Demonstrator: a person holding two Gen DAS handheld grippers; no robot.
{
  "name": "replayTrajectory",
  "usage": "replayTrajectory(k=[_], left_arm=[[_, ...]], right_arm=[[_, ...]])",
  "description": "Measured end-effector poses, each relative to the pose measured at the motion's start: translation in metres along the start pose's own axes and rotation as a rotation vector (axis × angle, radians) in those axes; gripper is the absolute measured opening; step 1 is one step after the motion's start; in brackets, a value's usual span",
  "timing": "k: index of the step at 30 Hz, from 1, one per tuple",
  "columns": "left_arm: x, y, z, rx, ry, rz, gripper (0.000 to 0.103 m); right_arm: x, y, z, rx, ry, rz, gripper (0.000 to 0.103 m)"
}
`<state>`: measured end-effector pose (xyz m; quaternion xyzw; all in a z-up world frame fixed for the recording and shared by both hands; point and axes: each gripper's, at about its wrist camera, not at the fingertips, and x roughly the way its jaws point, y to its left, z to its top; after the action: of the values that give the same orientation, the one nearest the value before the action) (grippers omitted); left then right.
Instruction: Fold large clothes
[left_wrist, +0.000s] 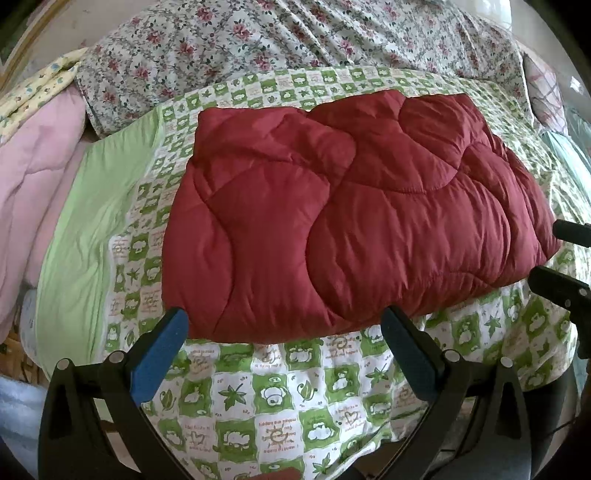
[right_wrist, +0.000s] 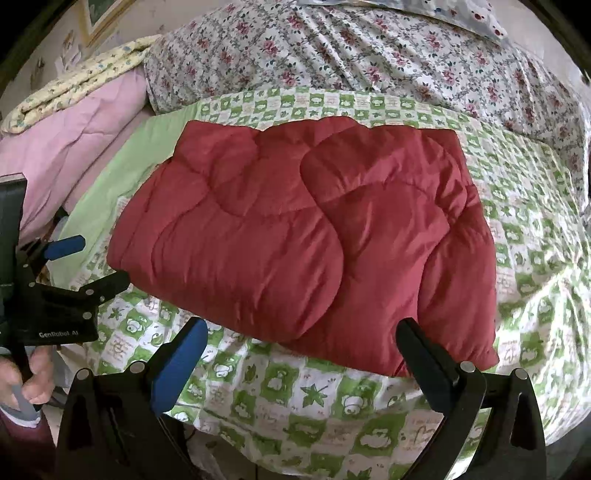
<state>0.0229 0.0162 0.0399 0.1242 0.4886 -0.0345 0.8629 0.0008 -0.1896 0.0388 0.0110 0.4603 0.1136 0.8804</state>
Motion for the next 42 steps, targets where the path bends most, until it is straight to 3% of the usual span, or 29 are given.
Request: replayTrajectory(k=[42], left_arm=[[0.0009,0.0009,0.0035,-0.003,0.002,-0.006,0.103]], right_arm=[[0.0019,0.0044,0.0049,-0.04,0.026,0.001,0.103]])
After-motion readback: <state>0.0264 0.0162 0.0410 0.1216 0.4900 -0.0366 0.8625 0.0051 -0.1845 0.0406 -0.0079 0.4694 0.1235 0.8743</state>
